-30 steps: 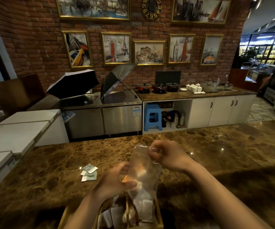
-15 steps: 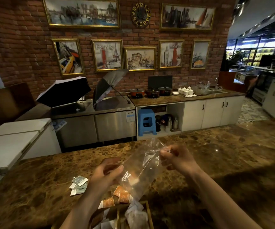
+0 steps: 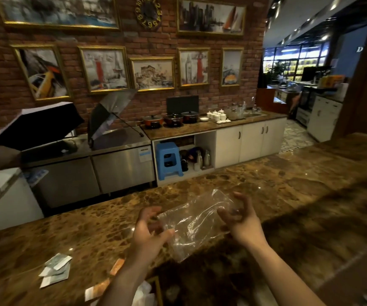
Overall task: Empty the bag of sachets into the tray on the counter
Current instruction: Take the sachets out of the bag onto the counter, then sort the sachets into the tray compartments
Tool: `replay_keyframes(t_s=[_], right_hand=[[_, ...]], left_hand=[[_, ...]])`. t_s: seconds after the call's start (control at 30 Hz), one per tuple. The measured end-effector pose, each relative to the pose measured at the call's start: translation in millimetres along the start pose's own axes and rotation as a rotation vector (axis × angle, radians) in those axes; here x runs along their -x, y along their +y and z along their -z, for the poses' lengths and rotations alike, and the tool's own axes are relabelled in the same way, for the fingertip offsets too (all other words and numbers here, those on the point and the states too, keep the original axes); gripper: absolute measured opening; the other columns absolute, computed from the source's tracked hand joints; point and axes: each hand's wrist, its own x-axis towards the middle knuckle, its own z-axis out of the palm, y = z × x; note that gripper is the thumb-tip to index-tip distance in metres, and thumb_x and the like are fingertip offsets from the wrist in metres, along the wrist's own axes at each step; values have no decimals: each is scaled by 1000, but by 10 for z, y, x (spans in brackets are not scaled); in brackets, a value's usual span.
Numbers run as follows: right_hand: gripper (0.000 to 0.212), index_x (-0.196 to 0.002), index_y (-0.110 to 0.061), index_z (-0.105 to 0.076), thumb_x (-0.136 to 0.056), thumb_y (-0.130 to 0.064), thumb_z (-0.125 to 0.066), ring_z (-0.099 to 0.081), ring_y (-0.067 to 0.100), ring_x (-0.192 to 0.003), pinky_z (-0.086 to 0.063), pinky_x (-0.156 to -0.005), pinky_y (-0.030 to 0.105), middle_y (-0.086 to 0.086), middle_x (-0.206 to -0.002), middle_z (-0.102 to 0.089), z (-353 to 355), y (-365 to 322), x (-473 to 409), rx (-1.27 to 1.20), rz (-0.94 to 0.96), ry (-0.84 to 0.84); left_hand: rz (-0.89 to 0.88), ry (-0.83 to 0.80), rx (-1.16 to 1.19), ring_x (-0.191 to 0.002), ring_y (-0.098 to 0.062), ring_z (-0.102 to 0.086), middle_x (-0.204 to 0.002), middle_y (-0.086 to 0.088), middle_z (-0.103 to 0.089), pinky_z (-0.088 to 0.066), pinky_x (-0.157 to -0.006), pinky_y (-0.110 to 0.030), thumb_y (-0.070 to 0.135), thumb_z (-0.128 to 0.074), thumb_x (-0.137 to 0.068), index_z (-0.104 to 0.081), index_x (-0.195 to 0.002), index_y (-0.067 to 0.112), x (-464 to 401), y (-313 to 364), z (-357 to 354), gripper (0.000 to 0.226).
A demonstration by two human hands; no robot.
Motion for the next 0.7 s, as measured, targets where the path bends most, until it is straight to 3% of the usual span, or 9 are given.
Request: replay_keyframes(t_s=[0.07, 0.1, 0.2, 0.3, 0.43, 0.53, 0.7], right_hand=[[62, -130, -50, -42, -83, -39, -80, -75, 26, -84, -64, -71, 41, 1, -107, -65, 146, 146, -14, 120, 70, 38], [62, -132, -51, -41, -83, -42, -79, -73, 24, -90, -63, -78, 44, -2, -110, -65, 203, 228, -23, 186, 100, 38], [60, -138, -43, -42, -87, -41, -74, -64, 16, -110, -56, -90, 39, -5, -121, -64, 341, 429, -21, 339, 104, 34], [57, -136, -34, -47, -86, -33, -75, -65, 21, -113, -55, -91, 37, 1, -129, -61, 437, 663, -62, 431, 0, 27], [63, -137, -29, -48, -79, -39, -71, -64, 27, -111, -54, -93, 38, 3, -128, -58, 543, 961, -83, 558, -180, -60], [65, -142, -29, -41, -84, -40, -68, -61, 30, -119, -55, -91, 36, 4, -137, -46, 610, 1095, -42, 789, -218, -142], [68, -157, -32, -25, -96, -35, -55, -20, 27, -152, -37, -116, 41, 0, -167, -15, 668, 1248, -25, 973, 8, -260]], left_hand=[[12, 2, -98, -95, -5, -62, -113, 9, -63, -53, -64, -18, 7, -75, -85, -54, -110, 40, -37, -37, -251, 47], [-2, -5, -156, -95, -4, -61, -112, 11, -63, -49, -64, -17, 9, -73, -87, -53, -108, 39, -55, -80, -370, 41], [-105, -32, -351, -103, -14, -63, -113, 9, -64, -52, -80, -29, 20, -75, -86, -54, -104, 35, -88, -232, -677, 31], [-134, -76, -506, -123, -19, -51, -142, -2, -43, -48, -101, -42, 24, -77, -84, -54, -108, 35, -75, -422, -907, 35], [-132, -241, -756, -148, -22, -25, -163, 10, -2, -31, -119, -42, 35, -71, -87, -45, -129, 45, 10, -703, -1073, 51], [-124, -369, -941, -150, -20, -18, -165, 8, -1, -21, -123, -36, 42, -62, -92, -31, -146, 43, 85, -847, -1112, 62], [-138, -509, -1089, -152, -14, -12, -165, 11, -11, -12, -123, -30, 43, -53, -96, -19, -154, 41, 159, -1033, -1129, 68]])
